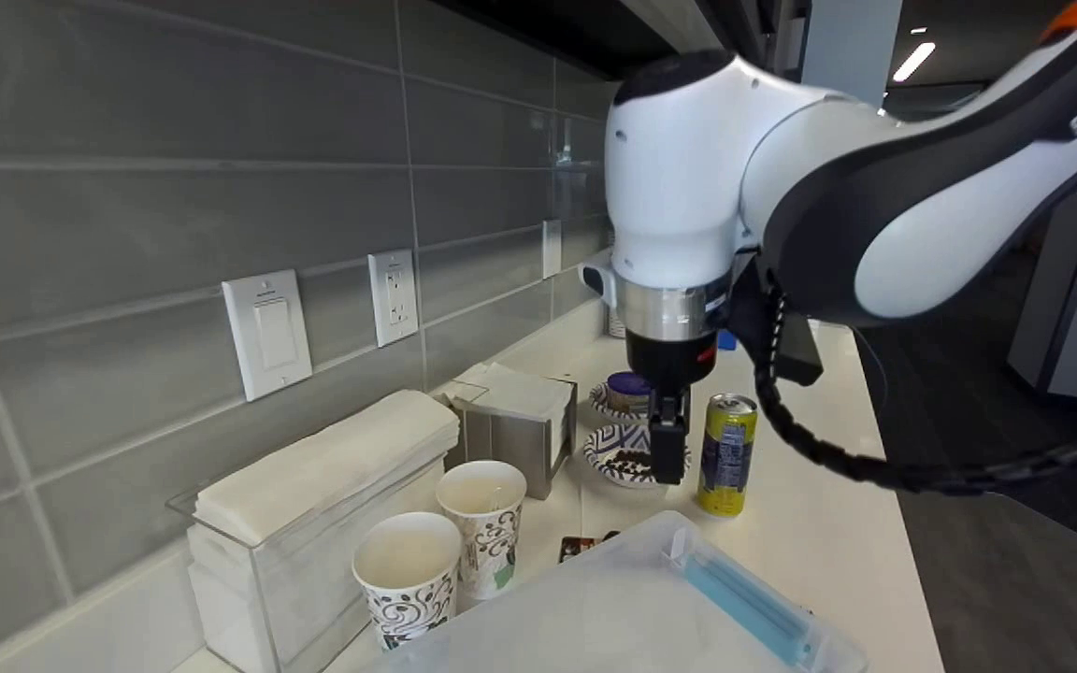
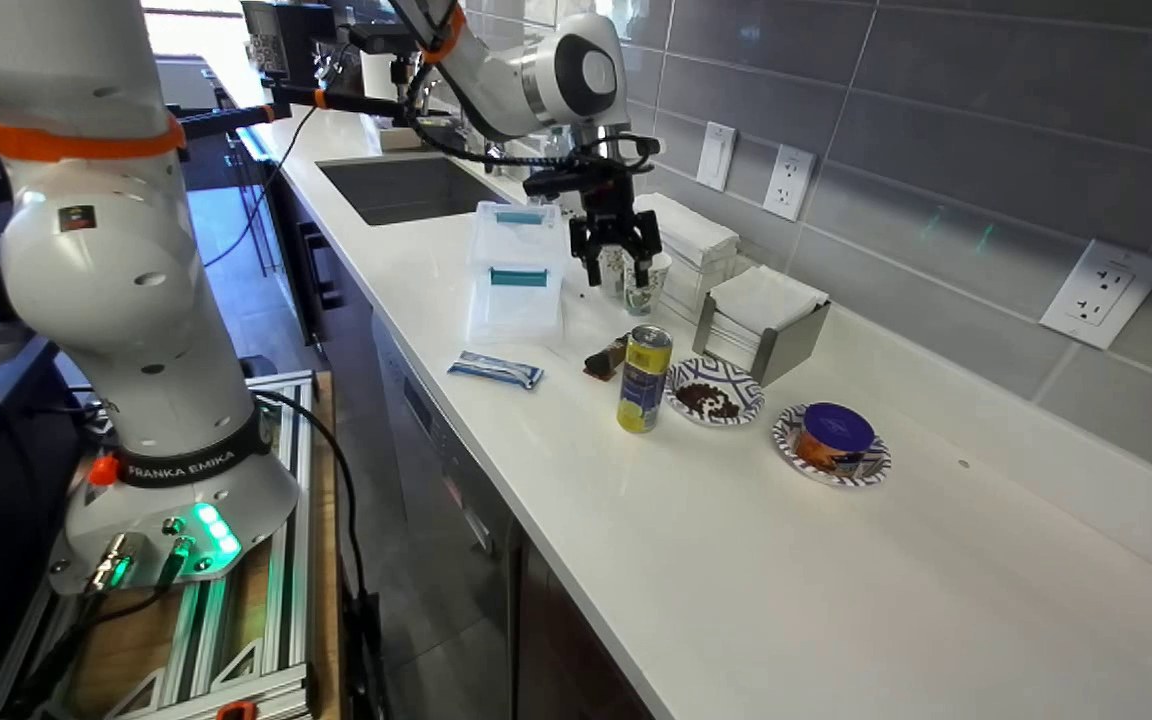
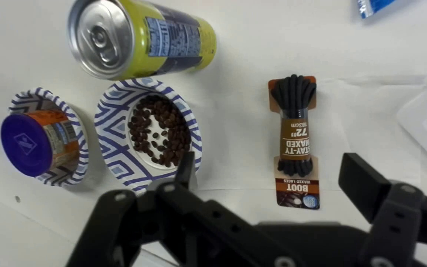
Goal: Move the brown object from the storage box to the counter
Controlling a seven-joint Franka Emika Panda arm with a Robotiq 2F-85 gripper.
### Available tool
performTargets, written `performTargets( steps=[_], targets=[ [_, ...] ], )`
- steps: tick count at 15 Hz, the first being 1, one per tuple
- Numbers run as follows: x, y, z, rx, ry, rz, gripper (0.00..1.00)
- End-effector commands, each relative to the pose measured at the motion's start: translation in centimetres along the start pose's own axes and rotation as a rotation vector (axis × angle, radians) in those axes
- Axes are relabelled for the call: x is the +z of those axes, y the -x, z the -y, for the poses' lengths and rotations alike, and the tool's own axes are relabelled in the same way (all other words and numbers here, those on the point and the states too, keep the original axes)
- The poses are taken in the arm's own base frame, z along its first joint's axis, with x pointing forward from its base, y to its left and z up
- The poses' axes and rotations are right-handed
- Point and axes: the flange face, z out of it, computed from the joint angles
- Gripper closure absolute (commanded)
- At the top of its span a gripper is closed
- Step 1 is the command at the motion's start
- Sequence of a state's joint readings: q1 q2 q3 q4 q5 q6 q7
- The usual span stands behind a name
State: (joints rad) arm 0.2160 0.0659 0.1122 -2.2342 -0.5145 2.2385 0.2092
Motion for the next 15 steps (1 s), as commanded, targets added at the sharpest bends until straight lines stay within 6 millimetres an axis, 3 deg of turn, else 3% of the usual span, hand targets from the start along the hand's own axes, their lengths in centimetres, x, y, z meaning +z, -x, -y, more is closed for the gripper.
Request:
performTargets(
  steps=[1, 4, 7, 10, 11, 12, 15],
  targets=[
    [-4.2, 4.0, -0.8, 0.114, -0.069, -0.038, 0.00],
    [-6.6, 7.4, -2.7, 0.221, -0.142, -0.126, 0.00],
    [-9.9, 11.5, -6.1, 0.331, -0.201, -0.146, 0.00],
    [-13.5, 14.4, -9.3, 0.365, -0.300, -0.149, 0.00],
    [-14.3, 15.1, -10.3, 0.354, -0.319, -0.145, 0.00],
    [-13.1, 13.1, -9.4, 0.365, -0.260, -0.143, 0.00],
    [-14.9, 15.0, -10.8, 0.366, -0.291, -0.166, 0.00]
  ],
)
